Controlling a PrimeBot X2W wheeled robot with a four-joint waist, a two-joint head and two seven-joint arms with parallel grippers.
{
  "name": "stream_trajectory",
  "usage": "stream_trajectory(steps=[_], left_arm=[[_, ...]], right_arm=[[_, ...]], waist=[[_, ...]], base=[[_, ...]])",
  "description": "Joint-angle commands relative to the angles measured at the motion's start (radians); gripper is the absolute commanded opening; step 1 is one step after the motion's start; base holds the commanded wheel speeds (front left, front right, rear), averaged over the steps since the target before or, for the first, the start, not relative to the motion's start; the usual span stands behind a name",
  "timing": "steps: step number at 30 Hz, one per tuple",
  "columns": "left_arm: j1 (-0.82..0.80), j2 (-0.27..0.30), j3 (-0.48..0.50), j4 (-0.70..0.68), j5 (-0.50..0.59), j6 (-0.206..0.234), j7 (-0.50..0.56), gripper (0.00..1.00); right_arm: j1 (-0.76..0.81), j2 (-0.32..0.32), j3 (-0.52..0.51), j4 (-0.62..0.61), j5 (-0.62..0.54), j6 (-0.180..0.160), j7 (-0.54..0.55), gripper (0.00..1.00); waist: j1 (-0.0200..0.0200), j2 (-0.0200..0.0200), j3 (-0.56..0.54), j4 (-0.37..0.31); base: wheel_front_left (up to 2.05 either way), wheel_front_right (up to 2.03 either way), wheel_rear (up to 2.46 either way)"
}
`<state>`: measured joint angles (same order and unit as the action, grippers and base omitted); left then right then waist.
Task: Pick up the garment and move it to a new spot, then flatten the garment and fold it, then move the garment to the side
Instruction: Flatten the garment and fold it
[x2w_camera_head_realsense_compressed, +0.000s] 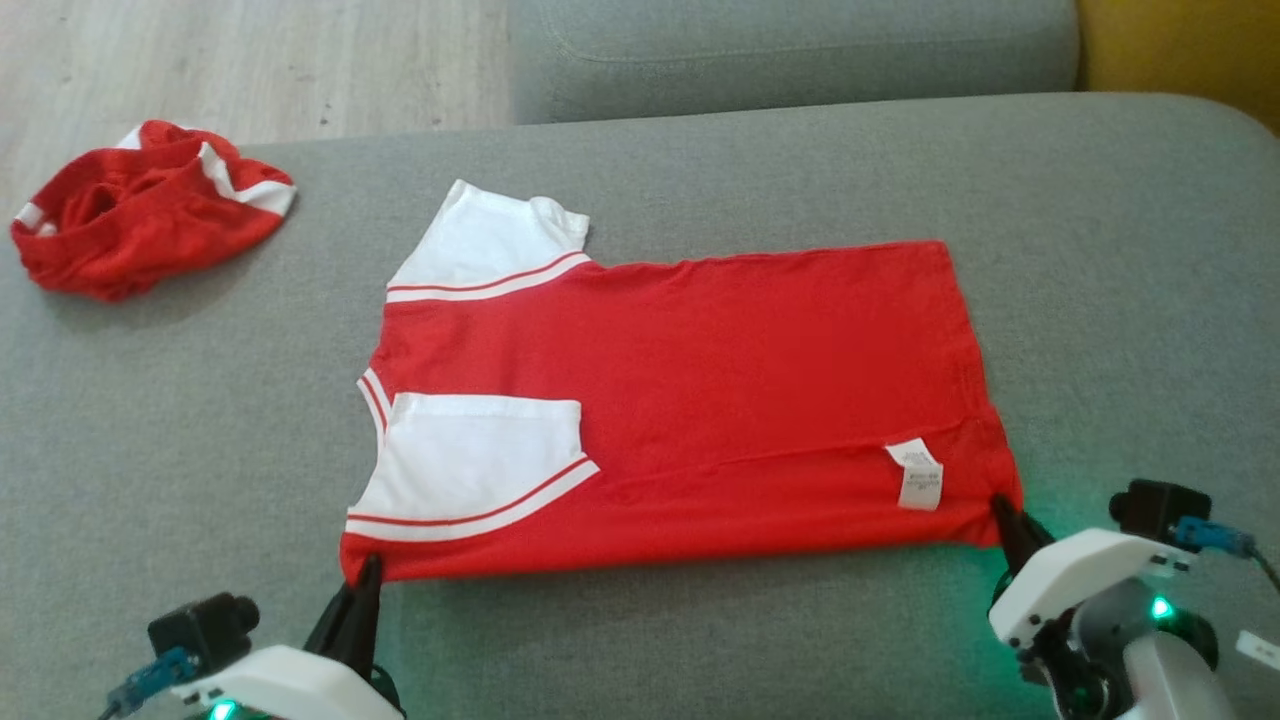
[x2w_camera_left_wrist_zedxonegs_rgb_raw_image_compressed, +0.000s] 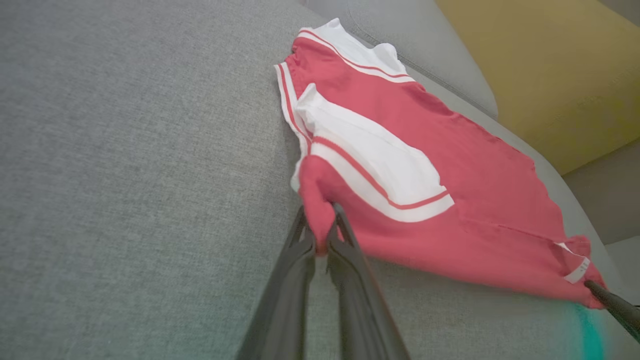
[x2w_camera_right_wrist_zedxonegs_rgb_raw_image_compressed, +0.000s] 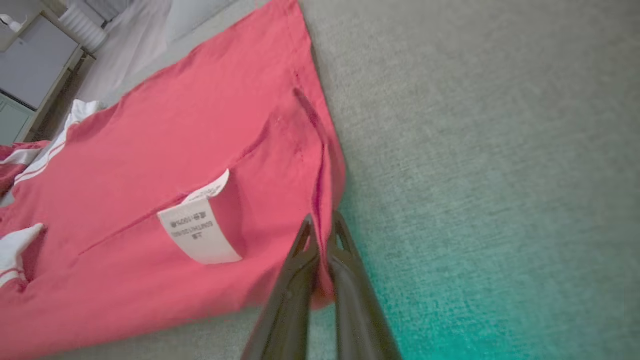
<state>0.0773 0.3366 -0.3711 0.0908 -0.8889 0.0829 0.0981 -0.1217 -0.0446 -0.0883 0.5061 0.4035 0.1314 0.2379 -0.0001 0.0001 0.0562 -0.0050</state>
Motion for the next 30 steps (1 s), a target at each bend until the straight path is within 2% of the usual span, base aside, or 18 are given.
stream_trajectory(steps=[1, 2, 3, 4, 5, 8, 11, 18, 23, 30], left_arm=[[-0.030, 0.011, 0.053, -0.023, -0.005, 0.008, -0.015, 0.00], [-0.027, 0.008, 0.053, -0.014, -0.006, 0.010, -0.020, 0.01], [-0.026, 0.007, 0.054, -0.004, -0.004, 0.011, -0.025, 0.22], [-0.026, 0.006, 0.053, 0.004, 0.000, 0.012, -0.031, 0.48], [-0.025, 0.007, 0.053, 0.012, 0.003, 0.012, -0.036, 1.00], [-0.039, 0.016, 0.064, 0.014, 0.013, 0.012, -0.055, 1.00], [-0.086, 0.050, 0.083, -0.009, 0.039, 0.012, -0.067, 1.00], [-0.347, 0.156, 0.104, -0.083, 0.120, 0.011, -0.001, 1.00], [-0.599, 0.218, 0.077, -0.054, 0.173, -0.028, 0.105, 1.00], [-0.843, 0.243, 0.024, 0.078, 0.219, -0.081, 0.215, 1.00]], right_arm=[[-0.010, -0.006, 0.013, -0.044, 0.003, -0.001, -0.001, 0.53], [0.002, -0.006, 0.012, -0.060, 0.004, -0.001, 0.000, 0.99], [0.013, -0.006, 0.010, -0.074, 0.004, -0.001, 0.000, 1.00], [0.024, -0.006, 0.009, -0.088, 0.002, -0.001, -0.001, 1.00], [0.035, -0.006, 0.005, -0.101, -0.001, -0.001, -0.002, 1.00], [0.061, -0.006, -0.009, -0.145, -0.014, -0.001, -0.005, 1.00], [0.070, -0.006, -0.021, -0.207, -0.032, -0.001, -0.002, 1.00], [-0.008, -0.006, -0.008, -0.382, -0.093, -0.001, 0.033, 1.00], [-0.136, -0.006, 0.045, -0.443, -0.156, -0.001, 0.064, 1.00], [-0.284, -0.006, 0.121, -0.433, -0.171, -0.001, 0.065, 1.00]], waist=[[0.0001, -0.0001, 0.002, -0.002], [0.0001, -0.0001, 0.003, -0.004], [0.0001, -0.0001, 0.003, -0.005], [0.0001, -0.0001, 0.003, -0.007], [0.0001, -0.0001, 0.003, -0.009], [0.0001, -0.0001, 0.005, -0.012], [0.0001, -0.0001, 0.011, -0.015], [0.0001, -0.0001, 0.068, -0.028], [0.0001, -0.0001, 0.160, -0.062], [0.0001, -0.0001, 0.295, -0.121]], base=[[0.00, 0.00, 0.00], [0.00, 0.00, 0.00], [0.00, 0.00, 0.00], [0.00, 0.00, 0.00], [0.00, 0.00, 0.00], [0.00, 0.00, 0.00], [0.00, 0.00, 0.00], [0.00, 0.00, 0.00], [0.00, 0.00, 0.00], [0.00, 0.00, 0.00]])
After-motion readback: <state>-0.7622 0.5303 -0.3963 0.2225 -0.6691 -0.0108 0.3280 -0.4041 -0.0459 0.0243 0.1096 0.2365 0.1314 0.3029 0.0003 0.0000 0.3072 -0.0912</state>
